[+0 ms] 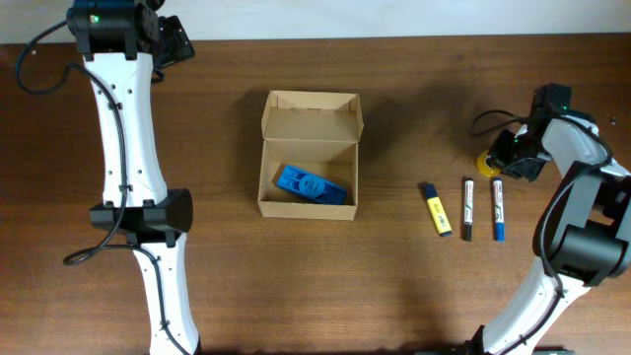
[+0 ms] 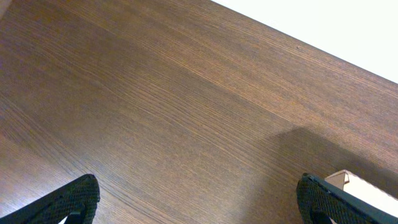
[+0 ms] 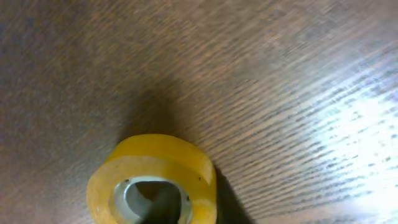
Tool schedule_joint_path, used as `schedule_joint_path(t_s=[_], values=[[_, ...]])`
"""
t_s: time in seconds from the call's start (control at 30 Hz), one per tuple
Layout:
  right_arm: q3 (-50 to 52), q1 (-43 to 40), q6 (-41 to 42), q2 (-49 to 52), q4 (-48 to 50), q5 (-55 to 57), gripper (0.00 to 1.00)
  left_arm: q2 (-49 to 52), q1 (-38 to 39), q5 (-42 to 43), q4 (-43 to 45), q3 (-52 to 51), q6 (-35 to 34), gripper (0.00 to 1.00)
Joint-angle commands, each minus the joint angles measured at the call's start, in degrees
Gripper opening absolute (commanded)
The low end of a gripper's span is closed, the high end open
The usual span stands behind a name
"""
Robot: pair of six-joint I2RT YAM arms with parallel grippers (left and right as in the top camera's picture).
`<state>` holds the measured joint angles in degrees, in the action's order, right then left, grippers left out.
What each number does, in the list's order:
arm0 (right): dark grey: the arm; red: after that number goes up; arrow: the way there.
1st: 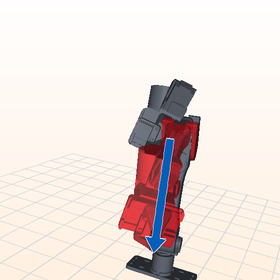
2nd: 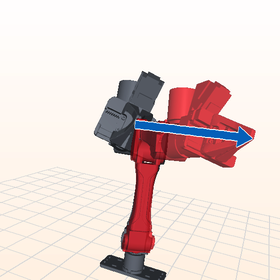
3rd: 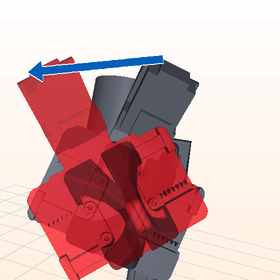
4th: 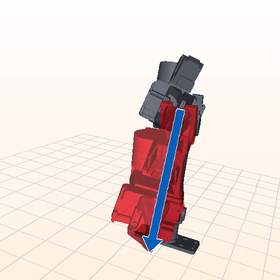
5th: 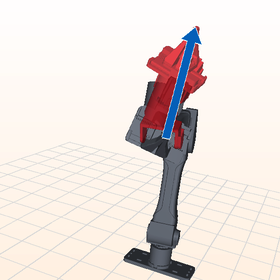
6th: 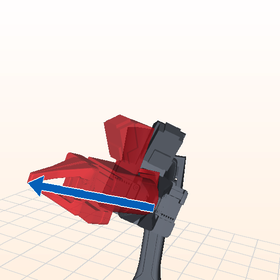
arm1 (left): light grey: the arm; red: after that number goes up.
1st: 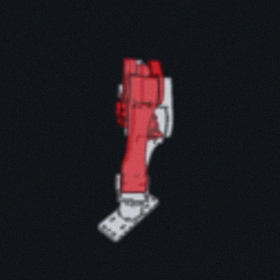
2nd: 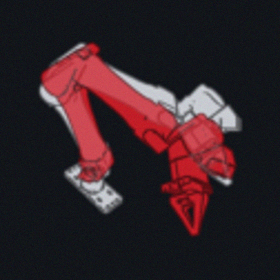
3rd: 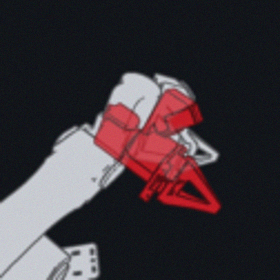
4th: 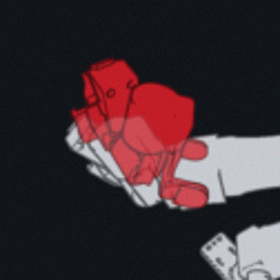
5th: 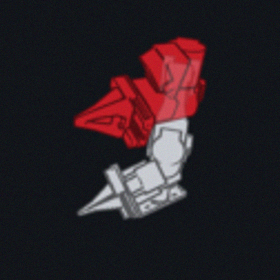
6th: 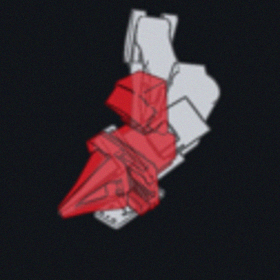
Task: Pack container
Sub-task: 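Move the right gripper to the yellow tape roll and grasp it, then carry the tape roll into the box and release it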
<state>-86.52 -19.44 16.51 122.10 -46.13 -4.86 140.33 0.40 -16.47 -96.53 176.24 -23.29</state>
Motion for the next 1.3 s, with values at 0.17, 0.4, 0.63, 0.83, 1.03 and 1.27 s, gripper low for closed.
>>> schedule_joint_path(t_s=[0.17,0.4,0.63,0.83,1.03,1.27], values=[[0.33,0.31,0.26,2.6,-0.13,-1.77,0.04,-2.19,-0.2,0.07,-0.13,-0.28,0.9,1.0],[-3.28,0.31,-4.13,1.49,-4.57,-7.32,0.04,-2.19,-0.2,0.07,-0.15,-0.28,0.9,1.0],[-16.41,1.7,-10.84,-0.57,-15.63,-6.93,0.04,-2.19,-0.2,0.07,-0.13,-0.28,0.9,1.0],[-28.15,7.63,-15.72,-3.21,-22.21,-6.54,0.04,-2.19,-0.2,0.07,-0.15,-0.28,0.9,1.0],[-38.51,20.83,-27.02,-5.95,-27.69,-6.49,0.04,-2.19,-0.2,0.07,-0.13,-0.28,0.9,1.0],[-42.34,39.6,-41.94,-6.12,-31.8,-2.1,0.04,-2.19,-0.2,0.07,-0.15,-0.28,0.9,1.0]])
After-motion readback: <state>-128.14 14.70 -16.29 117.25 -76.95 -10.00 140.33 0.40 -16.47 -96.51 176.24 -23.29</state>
